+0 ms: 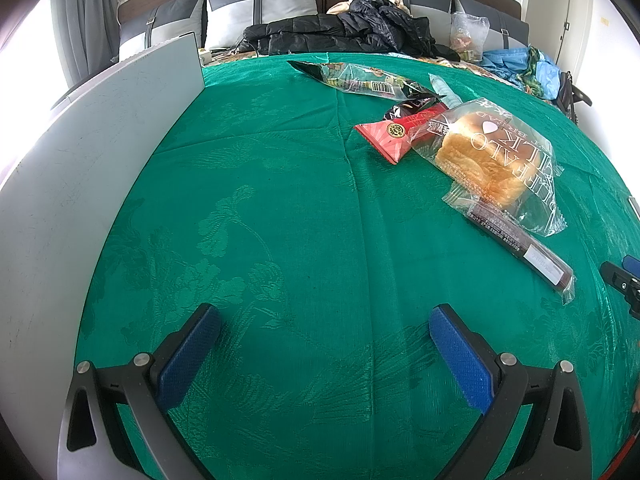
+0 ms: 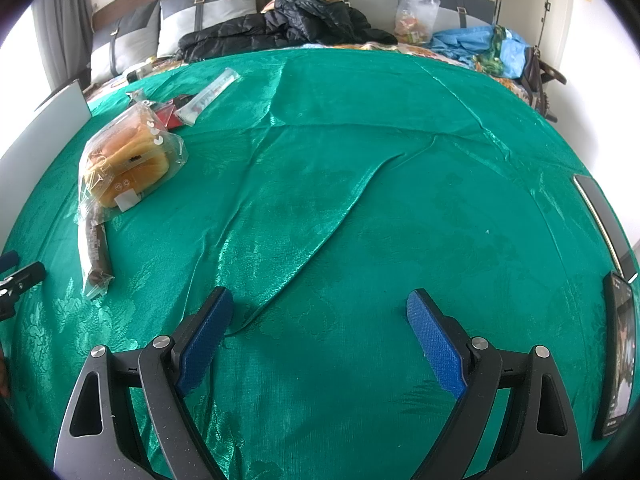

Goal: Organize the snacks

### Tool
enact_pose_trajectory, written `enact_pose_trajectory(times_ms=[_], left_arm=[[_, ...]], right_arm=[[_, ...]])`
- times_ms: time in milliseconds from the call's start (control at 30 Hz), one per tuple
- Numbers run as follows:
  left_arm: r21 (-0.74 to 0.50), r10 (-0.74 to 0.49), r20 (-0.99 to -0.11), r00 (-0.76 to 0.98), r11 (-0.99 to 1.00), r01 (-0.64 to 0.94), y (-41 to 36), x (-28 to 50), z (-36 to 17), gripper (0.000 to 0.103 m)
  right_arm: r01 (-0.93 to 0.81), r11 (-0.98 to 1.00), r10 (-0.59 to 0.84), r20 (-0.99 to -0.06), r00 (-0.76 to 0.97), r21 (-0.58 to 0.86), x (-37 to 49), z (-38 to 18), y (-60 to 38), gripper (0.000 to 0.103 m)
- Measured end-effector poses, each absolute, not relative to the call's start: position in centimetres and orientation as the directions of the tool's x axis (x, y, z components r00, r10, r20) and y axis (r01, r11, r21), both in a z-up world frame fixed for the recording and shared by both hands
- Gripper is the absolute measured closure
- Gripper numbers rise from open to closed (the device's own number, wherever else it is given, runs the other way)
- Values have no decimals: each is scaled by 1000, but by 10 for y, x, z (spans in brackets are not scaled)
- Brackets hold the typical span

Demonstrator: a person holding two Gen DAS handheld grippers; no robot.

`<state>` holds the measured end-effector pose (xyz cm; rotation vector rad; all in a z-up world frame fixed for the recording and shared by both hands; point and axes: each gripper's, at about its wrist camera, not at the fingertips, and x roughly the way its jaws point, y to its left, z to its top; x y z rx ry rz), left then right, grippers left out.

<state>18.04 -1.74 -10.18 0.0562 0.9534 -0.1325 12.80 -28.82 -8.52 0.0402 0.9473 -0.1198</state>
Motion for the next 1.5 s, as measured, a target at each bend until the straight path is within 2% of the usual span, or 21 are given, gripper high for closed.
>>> enact_pose_trajectory(times_ms=[167,300,400,500,600,733,800,833,867,900,933,967,1067,1333,1500], left_arm=[[-41,-111,-834,540,989,140,-20,177,-97,2],[-188,-271,-784,559,961,201,-49,169,-72,2],[-188,-318,-773,549,941,280,-96,178,-55,1],[-100,-247,-814,526,951,293,-137,195,-64,1],[55,-73,-842,534,974,221,-155,205,-84,1],[24,-58,-866,497,987,157,-144,205,-99,2],[-11,-80,-864,498,990,140,-133,203,-101,8],[-9,-78,-856,510,990,137,-129,201,-99,21],[-8,-84,-848,523,989,145,-125,199,-96,42],[-8,-92,-846,525,987,160,-122,197,-94,53],[-7,-98,-848,521,985,175,-120,197,-93,76],[-3,-103,-851,514,982,191,-119,199,-92,79],[2,-109,-858,502,976,216,-106,197,-86,85],[49,-60,-858,510,979,198,-39,177,-75,85],[7,-127,-867,482,963,268,-32,175,-82,82]], right_arm=[[121,993,-85,-812,577,-18,128,-85,-288,12],[121,993,-85,-812,577,-18,128,-85,-288,12],[121,993,-85,-812,577,-18,128,-85,-288,12],[121,993,-84,-812,577,-17,128,-85,-288,12],[121,993,-84,-812,577,-17,128,-85,-288,12],[121,993,-84,-812,577,-17,128,-85,-288,12],[121,992,-85,-812,577,-18,128,-85,-288,12],[121,992,-85,-812,577,-18,128,-85,-288,11],[121,993,-85,-813,577,-17,128,-85,-288,11],[121,992,-85,-813,577,-17,128,-85,-288,11],[121,992,-85,-813,577,-17,128,-85,-288,11],[121,992,-85,-812,577,-17,128,-85,-288,11],[121,992,-85,-812,577,-17,128,-85,-288,11],[121,992,-85,-812,577,-17,128,-85,-288,11],[121,993,-84,-813,577,-17,127,-85,-288,11]])
